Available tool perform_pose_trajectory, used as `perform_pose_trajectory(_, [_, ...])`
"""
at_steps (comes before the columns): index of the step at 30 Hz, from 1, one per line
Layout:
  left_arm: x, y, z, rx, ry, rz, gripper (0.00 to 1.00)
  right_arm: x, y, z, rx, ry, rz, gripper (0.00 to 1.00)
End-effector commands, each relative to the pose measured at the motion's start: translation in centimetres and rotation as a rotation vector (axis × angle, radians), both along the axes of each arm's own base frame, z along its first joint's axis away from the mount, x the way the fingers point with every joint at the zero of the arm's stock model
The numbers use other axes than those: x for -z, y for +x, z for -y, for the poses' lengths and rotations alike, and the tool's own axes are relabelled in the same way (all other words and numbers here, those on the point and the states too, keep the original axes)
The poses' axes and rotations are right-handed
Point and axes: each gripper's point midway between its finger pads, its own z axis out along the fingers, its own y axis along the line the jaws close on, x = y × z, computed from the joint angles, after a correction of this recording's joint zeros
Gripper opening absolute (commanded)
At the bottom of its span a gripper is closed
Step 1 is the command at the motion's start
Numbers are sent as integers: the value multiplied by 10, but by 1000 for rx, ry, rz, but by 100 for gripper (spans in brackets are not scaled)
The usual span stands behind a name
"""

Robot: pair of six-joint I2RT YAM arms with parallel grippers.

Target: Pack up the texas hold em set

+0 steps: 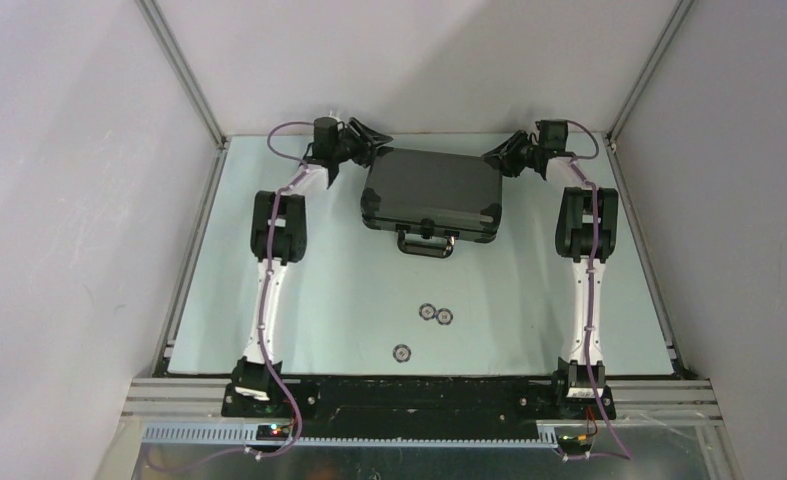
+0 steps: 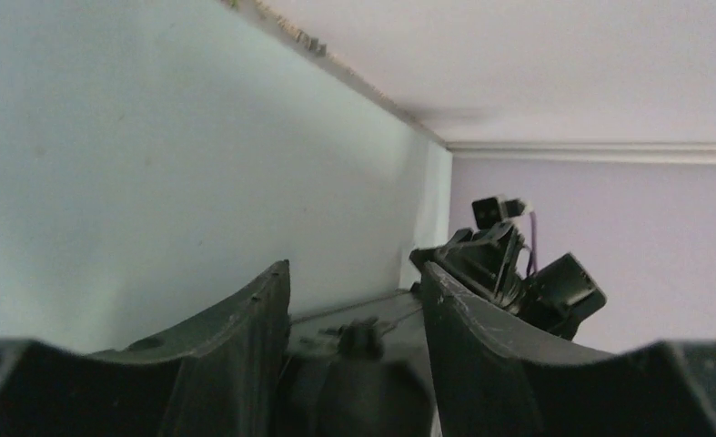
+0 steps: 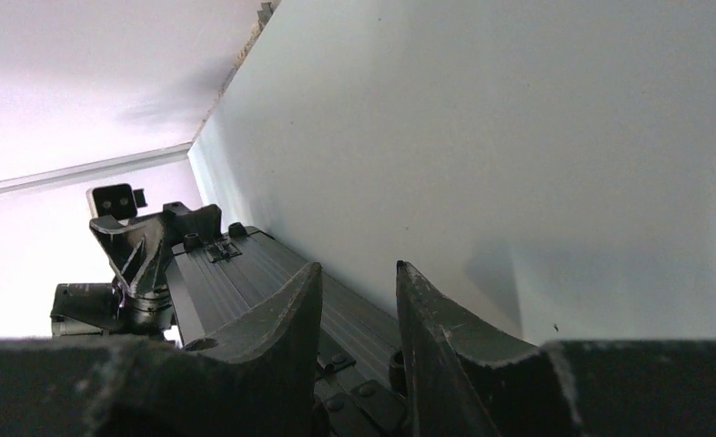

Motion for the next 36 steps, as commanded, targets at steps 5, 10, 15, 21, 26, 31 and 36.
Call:
perform_pose_trajectory(5, [-25,-99,48,342,-41,-6,54,36,-77,-97,-306,50,-182,40])
perform_pose_trajectory(10, [-20,-117,47,378,-46,-25,50,38,-84,-104,-332,48,-193,40])
perform_pose_trajectory(15, [-13,-131,41,365,-21,-44,49,37,-90,-108,-352,30,-189,40])
perform_pose_trajectory(21, [-6,-133,10,263,29,-64,51,35,-84,-85,-250,5,-152,40])
perform_pose_trajectory(26, [-5,-145,-11,215,56,-74,50,-16,-66,-35,-38,20,-20,40])
perform_pose_trajectory(31, [-10,-156,-30,145,84,-79,53,-39,-69,21,142,19,46,40])
perform_pose_trajectory(36, [-49,-141,-56,28,89,-22,66,-75,-77,59,245,-45,119,42])
